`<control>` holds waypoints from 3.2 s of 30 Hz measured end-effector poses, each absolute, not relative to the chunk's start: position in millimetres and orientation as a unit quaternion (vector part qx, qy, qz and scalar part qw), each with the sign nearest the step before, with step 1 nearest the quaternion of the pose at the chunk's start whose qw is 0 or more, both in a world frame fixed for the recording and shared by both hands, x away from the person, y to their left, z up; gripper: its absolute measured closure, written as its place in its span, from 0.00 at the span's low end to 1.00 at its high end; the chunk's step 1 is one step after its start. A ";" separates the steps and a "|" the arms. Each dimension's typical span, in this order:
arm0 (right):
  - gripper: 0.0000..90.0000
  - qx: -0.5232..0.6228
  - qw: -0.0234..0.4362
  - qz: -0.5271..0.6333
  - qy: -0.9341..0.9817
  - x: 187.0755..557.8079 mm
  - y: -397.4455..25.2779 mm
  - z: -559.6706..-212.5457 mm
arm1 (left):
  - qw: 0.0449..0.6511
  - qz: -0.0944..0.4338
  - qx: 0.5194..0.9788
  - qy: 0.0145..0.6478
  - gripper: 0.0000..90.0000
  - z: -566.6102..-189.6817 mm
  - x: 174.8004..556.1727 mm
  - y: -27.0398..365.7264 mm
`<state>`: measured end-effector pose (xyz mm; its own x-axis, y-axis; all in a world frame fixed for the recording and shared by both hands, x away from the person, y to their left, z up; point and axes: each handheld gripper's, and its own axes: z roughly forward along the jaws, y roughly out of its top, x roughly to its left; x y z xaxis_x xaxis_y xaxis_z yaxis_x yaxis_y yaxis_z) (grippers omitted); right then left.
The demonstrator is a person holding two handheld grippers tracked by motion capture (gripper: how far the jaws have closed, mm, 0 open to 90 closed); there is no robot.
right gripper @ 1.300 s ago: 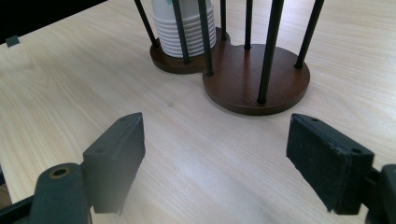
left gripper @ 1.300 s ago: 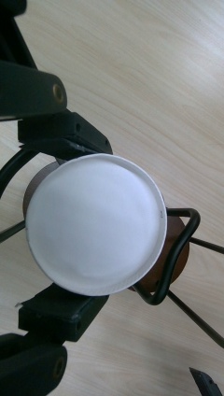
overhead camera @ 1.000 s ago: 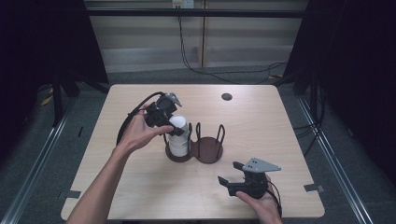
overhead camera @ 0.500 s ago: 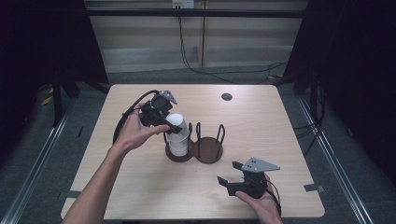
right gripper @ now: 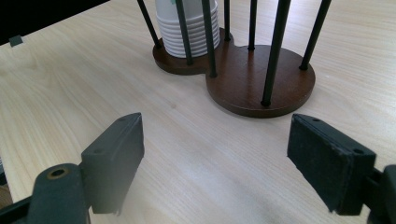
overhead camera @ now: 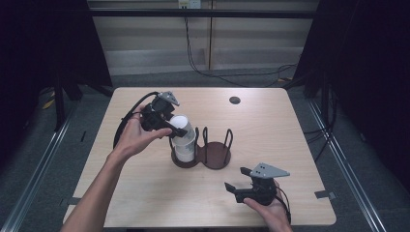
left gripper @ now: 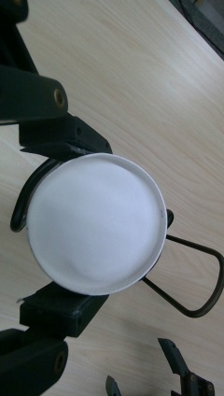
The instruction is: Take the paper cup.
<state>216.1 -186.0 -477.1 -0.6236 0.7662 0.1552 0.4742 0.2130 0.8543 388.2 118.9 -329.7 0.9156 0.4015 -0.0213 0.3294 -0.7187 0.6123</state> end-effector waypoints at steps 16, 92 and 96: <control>0.20 0.411 0.153 0.479 0.760 217.3 -186.9 -477.4 | 0.375 0.075 0.903 0.194 0.41 -315.2 376.4 133.9; 0.15 0.282 0.079 0.552 0.781 254.3 -132.7 -422.9 | 0.491 -0.022 0.855 0.165 0.40 -388.5 314.4 153.0; 0.15 0.277 0.066 0.554 0.783 259.7 -124.1 -427.6 | 0.496 -0.030 0.851 0.173 0.40 -390.1 315.3 154.0</control>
<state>259.7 -124.1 -427.6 -0.8384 0.5058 0.2030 0.3599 0.2341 0.9031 315.3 154.0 -390.1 0.9382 0.2657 -0.2220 0.3242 -0.4488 0.8328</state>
